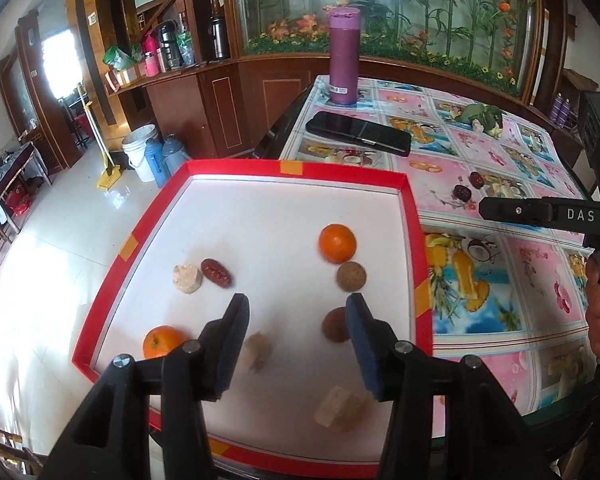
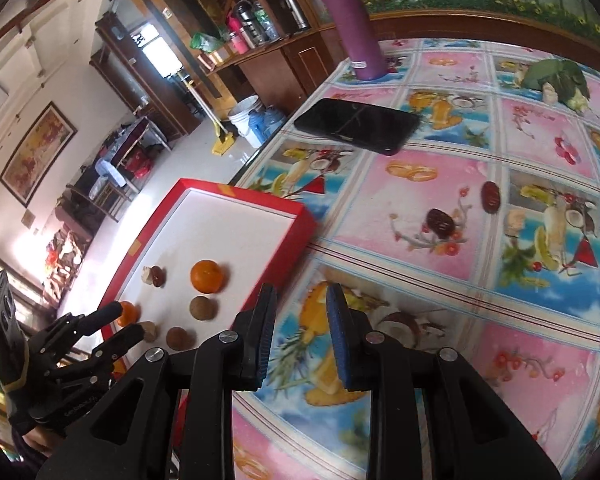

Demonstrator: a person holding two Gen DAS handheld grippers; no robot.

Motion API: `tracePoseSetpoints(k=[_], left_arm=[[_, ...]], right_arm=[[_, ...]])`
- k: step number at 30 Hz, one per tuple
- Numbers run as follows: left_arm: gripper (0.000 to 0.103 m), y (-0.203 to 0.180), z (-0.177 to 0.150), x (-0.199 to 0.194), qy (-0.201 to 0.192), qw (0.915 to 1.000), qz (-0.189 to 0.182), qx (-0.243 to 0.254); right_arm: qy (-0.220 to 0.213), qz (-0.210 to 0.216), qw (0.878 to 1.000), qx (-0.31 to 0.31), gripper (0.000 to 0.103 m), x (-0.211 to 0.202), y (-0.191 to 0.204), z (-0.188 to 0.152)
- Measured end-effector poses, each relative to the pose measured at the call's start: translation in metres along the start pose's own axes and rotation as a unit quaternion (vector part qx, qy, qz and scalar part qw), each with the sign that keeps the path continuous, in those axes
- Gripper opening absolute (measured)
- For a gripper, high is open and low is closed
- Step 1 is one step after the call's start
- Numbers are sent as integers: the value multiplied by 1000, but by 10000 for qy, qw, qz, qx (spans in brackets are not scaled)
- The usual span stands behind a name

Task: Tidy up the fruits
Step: 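Grasp a mandarin orange with the right tool while the left tool grasps a tan lump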

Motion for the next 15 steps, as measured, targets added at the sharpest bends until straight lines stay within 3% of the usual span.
tracePoseSetpoints(k=[3, 15], left_arm=[[59, -19, 9, -7, -118, 9998, -97, 149], [63, -109, 30, -30, -378, 9935, -674, 838]], right_arm=[[-138, -114, 9997, 194, 25, -22, -28, -1], [-799, -1006, 9870, 962, 26, -135, -155, -40]])
Point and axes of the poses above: each gripper's, at about its wrist camera, not at the fingertips, and x roughly the way its jaws point, y to its left, z to its top, the point moved 9 cm from there along x, roughly the way its jaws point, and after that the axes turned 9 degrees about z, right-handed, at the moved point
